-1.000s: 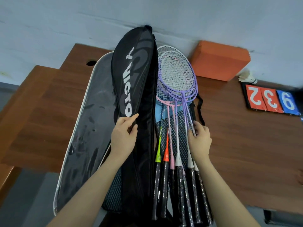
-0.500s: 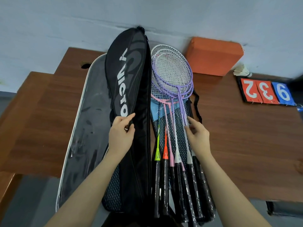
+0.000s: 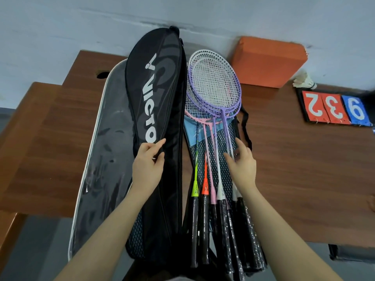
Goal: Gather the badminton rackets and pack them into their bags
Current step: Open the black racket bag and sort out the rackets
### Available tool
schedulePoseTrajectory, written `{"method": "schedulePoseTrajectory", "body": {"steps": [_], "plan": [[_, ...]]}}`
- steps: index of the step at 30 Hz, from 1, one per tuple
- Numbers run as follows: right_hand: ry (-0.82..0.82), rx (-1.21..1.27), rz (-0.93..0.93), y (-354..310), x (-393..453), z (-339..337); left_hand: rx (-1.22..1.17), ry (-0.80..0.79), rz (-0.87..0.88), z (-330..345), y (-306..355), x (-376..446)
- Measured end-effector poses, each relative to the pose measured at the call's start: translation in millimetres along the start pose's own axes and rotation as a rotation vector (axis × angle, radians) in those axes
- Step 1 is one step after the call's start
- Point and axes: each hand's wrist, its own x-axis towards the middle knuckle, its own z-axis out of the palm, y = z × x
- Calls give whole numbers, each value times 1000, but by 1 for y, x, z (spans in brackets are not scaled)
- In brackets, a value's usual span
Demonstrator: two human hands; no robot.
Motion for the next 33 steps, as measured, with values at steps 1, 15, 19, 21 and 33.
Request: {"method": "schedulePoseTrajectory", "body": {"steps": [1,15,19,21,33], "plan": [[-5,-12,1,-3,5,1,0,-3,-4,0,0,0],[-113,223,-65,-8,14,-13,-5,-11,-62,-2,2,1],[-105,231,-122,-18,8,-24,-8,5,-71,-3,6,0],[-85,193,-162,-20,3,-28,-3,12,-73,-5,9,0],[-40,97,-284,7,-43,-60,-27,47,-14,16,49,0]]}}
